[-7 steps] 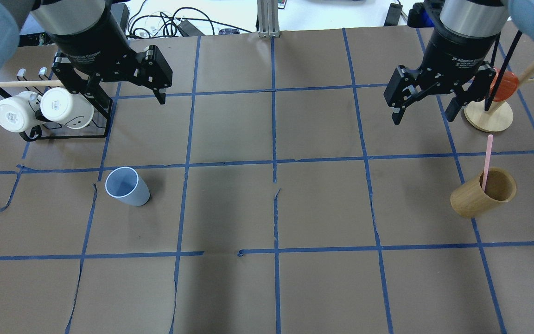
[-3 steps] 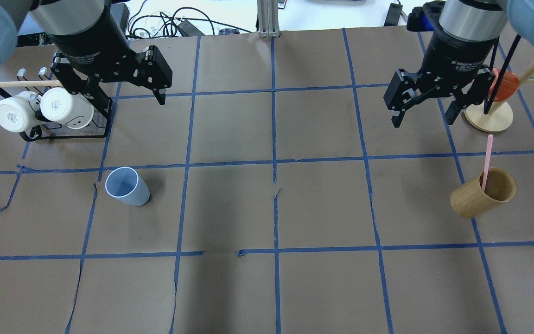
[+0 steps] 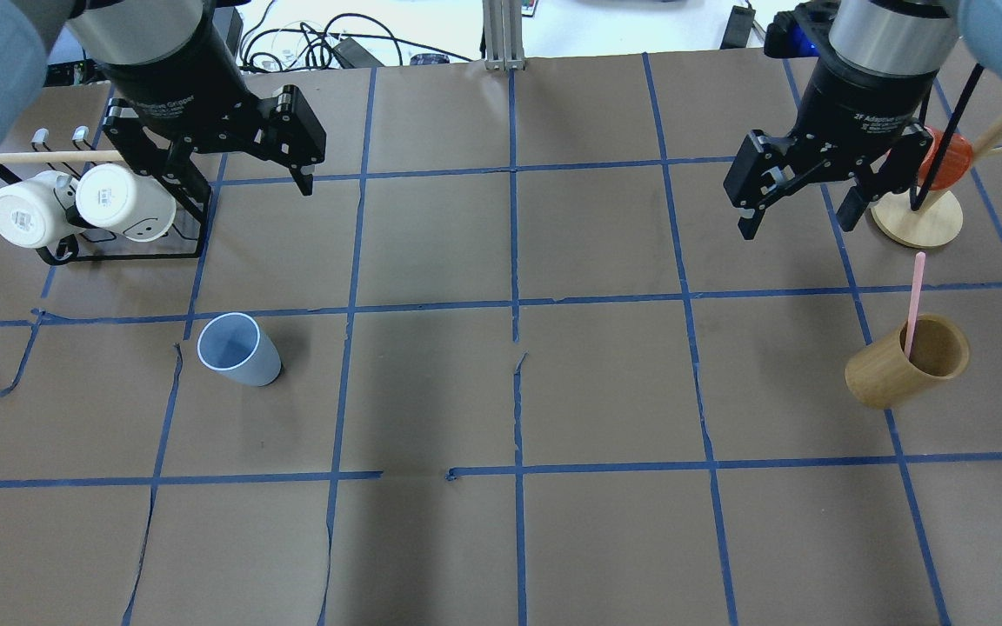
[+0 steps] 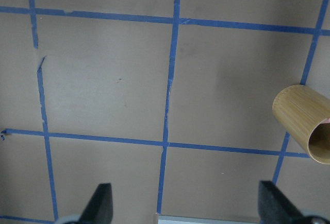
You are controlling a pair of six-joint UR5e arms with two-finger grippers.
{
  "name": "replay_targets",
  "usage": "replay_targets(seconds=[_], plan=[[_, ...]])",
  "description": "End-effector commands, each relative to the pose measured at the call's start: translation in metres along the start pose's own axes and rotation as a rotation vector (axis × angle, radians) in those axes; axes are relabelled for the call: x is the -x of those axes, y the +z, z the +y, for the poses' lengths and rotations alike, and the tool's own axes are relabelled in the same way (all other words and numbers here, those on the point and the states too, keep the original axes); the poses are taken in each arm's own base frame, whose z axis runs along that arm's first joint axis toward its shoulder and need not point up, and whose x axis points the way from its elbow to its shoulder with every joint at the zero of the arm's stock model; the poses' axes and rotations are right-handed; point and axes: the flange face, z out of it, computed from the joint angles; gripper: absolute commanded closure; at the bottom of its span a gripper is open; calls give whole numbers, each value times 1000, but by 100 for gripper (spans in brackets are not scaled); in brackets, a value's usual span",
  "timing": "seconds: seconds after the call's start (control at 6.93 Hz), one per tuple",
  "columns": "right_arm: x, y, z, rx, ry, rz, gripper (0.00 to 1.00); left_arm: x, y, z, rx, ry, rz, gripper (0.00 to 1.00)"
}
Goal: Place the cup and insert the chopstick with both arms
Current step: 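Grasp the light blue cup rim with left gripper while right approaches bamboo cup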
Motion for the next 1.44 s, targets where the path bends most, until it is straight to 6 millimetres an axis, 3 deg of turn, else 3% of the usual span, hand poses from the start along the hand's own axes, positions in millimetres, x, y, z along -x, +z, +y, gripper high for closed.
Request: replay_targets(seconds=[0.0,0.14,0.29,0.72,0.87,1.01,1.15,1.3], plan=[[0,-3,3,-6,1,2,0,0,13,-8,19,2,-5,0],[-1,-3,2,-7,4,12,0,6,42,-17,57,66,-11,0],[-3,-5,2,-12,2,21,0,17,88,-33,32,76,-15,0],[-2,-6,3,-12,-18,11,0,72,219,-26,59,53,-16,0],[-4,-10,7,-20,-21,19,0,80,246,-11,105,47,-12,0],[-2,-13,12,-32,-33,23,0,88,252,-8,112,147,-15,0],[-2,-9,10,-21,-41,23,0,95,265,-5,128,141,-11,6],[-6,1,8,-5,-114,23,0,96,276,-6,107,136,-16,30]])
